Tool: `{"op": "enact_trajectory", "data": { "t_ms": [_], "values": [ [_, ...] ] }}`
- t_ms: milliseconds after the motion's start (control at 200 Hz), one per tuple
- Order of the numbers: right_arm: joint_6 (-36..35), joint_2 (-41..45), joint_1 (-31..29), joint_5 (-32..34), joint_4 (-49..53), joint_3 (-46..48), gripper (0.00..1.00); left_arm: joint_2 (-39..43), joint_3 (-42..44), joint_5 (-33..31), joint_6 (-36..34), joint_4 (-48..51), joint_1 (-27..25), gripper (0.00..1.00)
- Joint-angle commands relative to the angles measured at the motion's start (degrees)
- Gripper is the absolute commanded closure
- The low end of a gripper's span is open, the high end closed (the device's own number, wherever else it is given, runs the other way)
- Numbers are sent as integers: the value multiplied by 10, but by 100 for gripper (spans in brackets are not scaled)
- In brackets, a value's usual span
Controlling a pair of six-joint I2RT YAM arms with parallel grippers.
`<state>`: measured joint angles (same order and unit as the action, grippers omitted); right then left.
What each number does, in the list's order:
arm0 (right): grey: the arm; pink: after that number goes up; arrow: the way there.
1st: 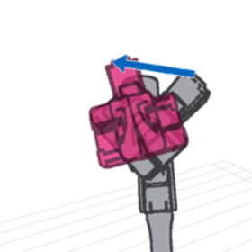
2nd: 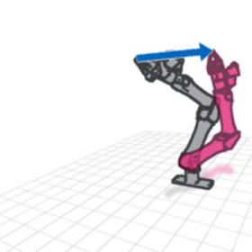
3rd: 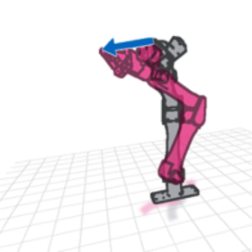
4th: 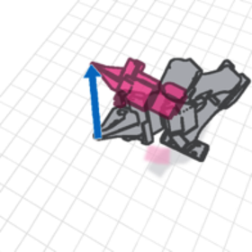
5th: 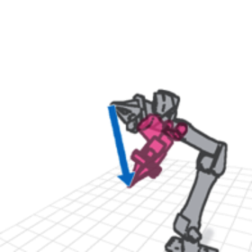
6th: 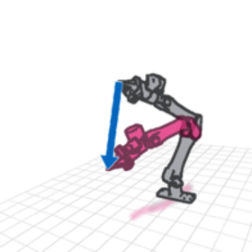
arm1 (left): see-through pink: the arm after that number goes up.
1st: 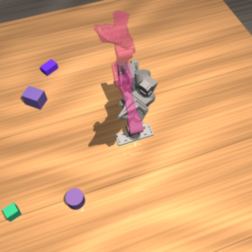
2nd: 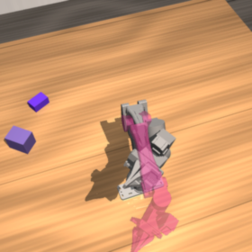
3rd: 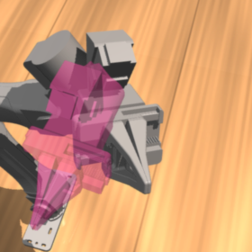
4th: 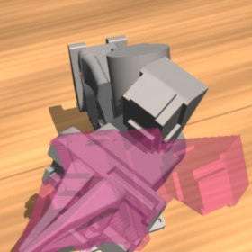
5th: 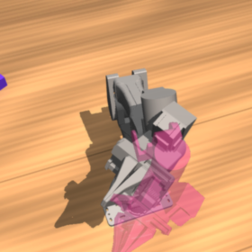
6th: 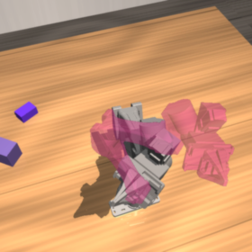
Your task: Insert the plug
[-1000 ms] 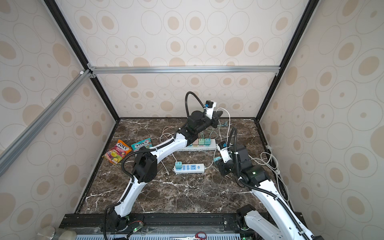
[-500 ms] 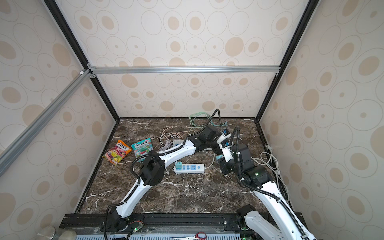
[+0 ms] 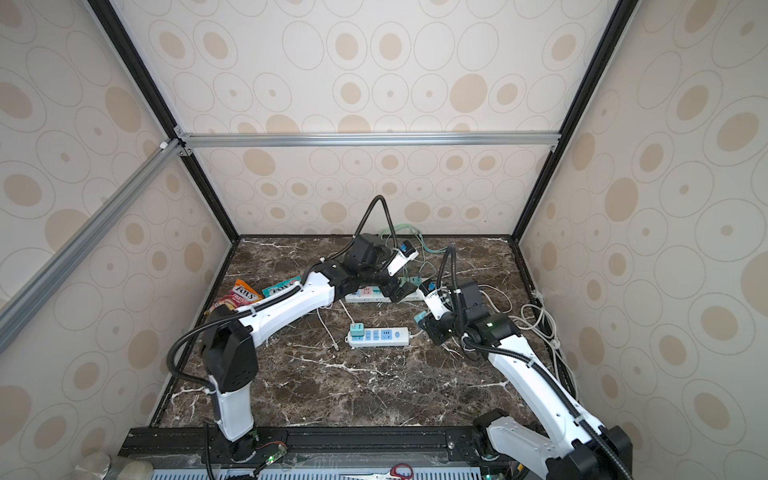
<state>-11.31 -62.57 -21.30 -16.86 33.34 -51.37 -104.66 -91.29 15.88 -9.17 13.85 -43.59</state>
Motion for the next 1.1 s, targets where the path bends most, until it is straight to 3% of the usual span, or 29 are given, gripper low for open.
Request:
{"op": "enact_trajectory", "data": {
  "t_ms": [0,130,410,495,625,730,985,1090],
  "values": [
    [-82,-42,1,-64,-32,-23,100,78,88,-56,29,-91,2,2],
    [-170,-108,1,-83,-10,-55,100,180,209,-97,32,-157,2,2],
    [-310,-219,1,-123,88,-151,100,336,366,-203,75,-244,16,1],
    [-348,-250,1,-146,115,-179,100,347,362,-216,101,-204,34,2],
    [-393,-290,0,-178,134,-208,100,379,392,-301,143,-204,35,2],
    [-427,-318,-6,-195,155,-236,100,421,444,-292,159,-240,43,2],
    [-493,-398,-46,-122,210,-307,100,421,486,-279,276,-204,53,1],
    [-507,-426,-55,-107,228,-338,100,426,515,-319,323,-213,53,2]
  ]
}}
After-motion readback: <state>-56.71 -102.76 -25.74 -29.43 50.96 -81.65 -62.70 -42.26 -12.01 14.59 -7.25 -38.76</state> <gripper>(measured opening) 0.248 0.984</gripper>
